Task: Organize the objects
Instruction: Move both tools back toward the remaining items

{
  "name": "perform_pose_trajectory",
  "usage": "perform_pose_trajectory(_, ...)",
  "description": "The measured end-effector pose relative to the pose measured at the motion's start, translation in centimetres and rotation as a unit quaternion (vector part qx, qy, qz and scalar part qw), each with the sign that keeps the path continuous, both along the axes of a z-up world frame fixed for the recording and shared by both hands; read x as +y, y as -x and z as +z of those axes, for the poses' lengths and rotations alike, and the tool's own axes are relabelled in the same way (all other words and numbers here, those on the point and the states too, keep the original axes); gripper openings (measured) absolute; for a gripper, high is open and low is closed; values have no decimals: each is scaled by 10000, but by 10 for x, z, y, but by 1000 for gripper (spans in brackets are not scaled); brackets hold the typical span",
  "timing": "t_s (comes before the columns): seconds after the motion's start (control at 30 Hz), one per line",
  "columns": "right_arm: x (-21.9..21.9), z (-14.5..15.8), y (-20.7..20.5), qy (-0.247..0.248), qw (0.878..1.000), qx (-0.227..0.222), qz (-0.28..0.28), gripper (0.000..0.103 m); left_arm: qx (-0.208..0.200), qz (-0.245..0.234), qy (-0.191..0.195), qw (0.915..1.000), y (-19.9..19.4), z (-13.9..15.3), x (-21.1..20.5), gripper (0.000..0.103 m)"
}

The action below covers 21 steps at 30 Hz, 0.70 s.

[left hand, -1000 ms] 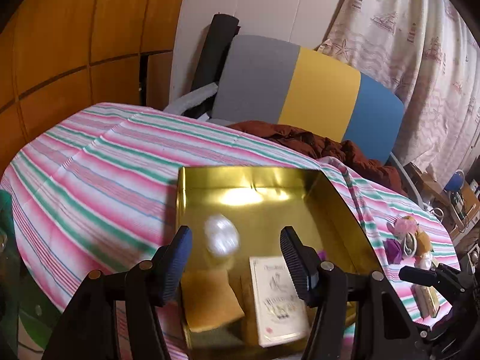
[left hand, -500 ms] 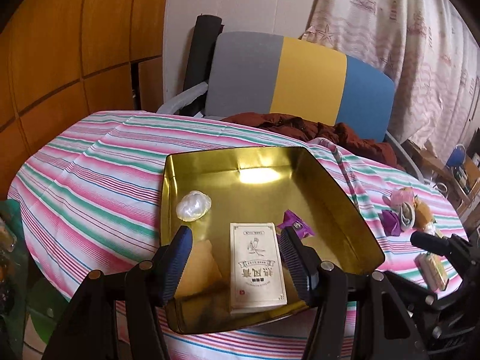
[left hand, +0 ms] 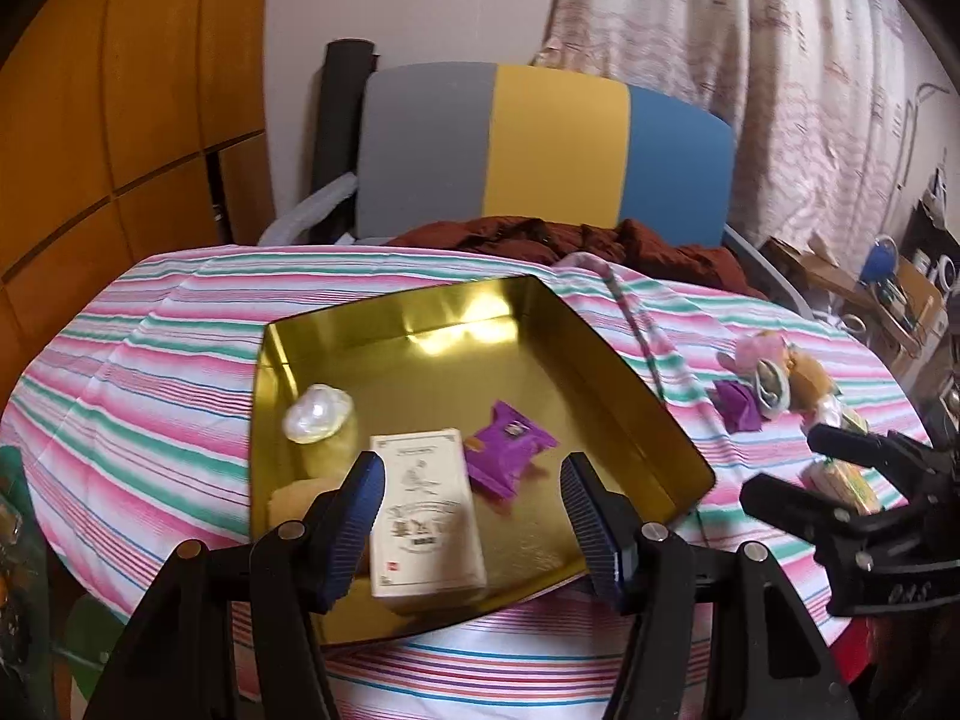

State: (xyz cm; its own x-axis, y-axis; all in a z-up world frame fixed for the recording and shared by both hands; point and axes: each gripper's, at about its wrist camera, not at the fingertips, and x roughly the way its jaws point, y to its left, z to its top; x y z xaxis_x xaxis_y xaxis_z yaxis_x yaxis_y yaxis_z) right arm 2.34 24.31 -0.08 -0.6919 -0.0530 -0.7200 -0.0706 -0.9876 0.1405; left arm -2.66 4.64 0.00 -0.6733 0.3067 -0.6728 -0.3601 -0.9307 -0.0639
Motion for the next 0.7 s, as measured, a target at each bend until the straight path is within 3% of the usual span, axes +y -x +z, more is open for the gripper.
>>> perform_pose_trajectory(0.37, 72, -8, -15, 301, 9951, -72, -944, 103, -112, -680, 74, 9976, -12, -5, 36, 62)
perform_pose_trajectory(0.7, 187, 20, -35, 240, 9724, 294, -2302, 103, -112, -1400, 54, 9901, -23, 0, 78, 62)
